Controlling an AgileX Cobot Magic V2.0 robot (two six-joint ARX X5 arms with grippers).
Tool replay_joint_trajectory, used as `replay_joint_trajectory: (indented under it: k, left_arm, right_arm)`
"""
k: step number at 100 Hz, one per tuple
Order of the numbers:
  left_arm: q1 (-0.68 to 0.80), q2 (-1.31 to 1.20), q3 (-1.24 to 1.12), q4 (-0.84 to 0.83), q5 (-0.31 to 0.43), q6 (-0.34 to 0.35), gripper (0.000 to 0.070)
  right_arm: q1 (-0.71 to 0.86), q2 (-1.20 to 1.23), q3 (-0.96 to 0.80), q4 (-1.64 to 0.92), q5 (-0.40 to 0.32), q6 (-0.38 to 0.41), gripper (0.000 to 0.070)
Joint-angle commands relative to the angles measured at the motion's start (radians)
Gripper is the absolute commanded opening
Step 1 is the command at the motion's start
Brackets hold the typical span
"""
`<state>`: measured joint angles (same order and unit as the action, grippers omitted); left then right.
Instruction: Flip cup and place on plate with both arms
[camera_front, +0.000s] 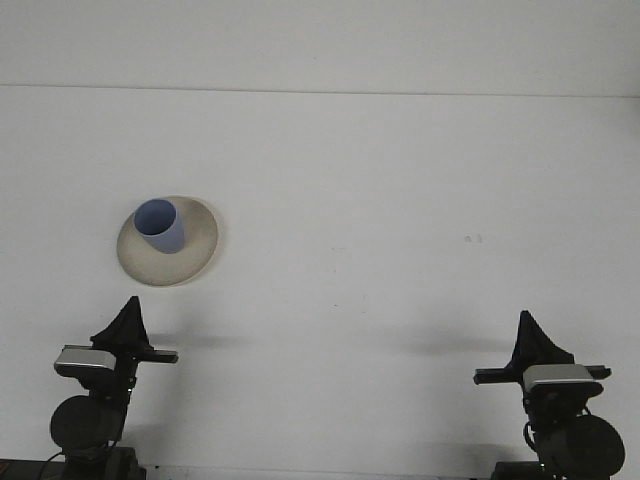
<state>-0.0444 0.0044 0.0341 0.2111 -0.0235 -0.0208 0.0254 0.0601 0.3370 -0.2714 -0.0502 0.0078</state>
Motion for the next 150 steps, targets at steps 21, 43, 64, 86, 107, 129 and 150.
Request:
replay_joint_trajectory:
  k: [21, 43, 64, 86, 107, 129, 150]
  left_arm:
    - [-0.002, 0.000, -0.019, 0.015, 0.000, -0.007, 0.0011]
    - [-0.002, 0.000, -0.019, 0.011, 0.000, -0.007, 0.0011]
    - [-0.002, 0.000, -0.019, 0.011, 0.000, -0.007, 0.0011]
    - [-0.002, 0.000, -0.019, 0.011, 0.000, -0.007, 0.0011]
    - [-0.002, 0.000, -0.019, 0.011, 0.000, -0.007, 0.0011]
    - [-0.002, 0.000, -0.019, 0.011, 0.000, -0.007, 0.0011]
    - [-0.002, 0.000, -0.019, 0.011, 0.000, -0.007, 0.0011]
  right_arm:
    - [-0.001, -0.059, -0.131, 0.105, 0.001, 0.011, 0.0000]
    - [0.000, -0.059, -0.247, 0.330, 0.026, 0.015, 0.0000]
    - [0.000, -0.059, -0.322, 0.459, 0.026, 0.019, 0.0000]
    - [0.000, -0.059, -0.325, 0.451, 0.027, 0.018, 0.0000]
    - [0.000, -0.059, -0.325, 0.451, 0.025, 0.018, 0.0000]
    - [0.000, -0.059, -0.325, 0.451, 0.025, 0.018, 0.0000]
    - [0.000, -0.059, -0.325, 0.451, 0.025, 0.018, 0.0000]
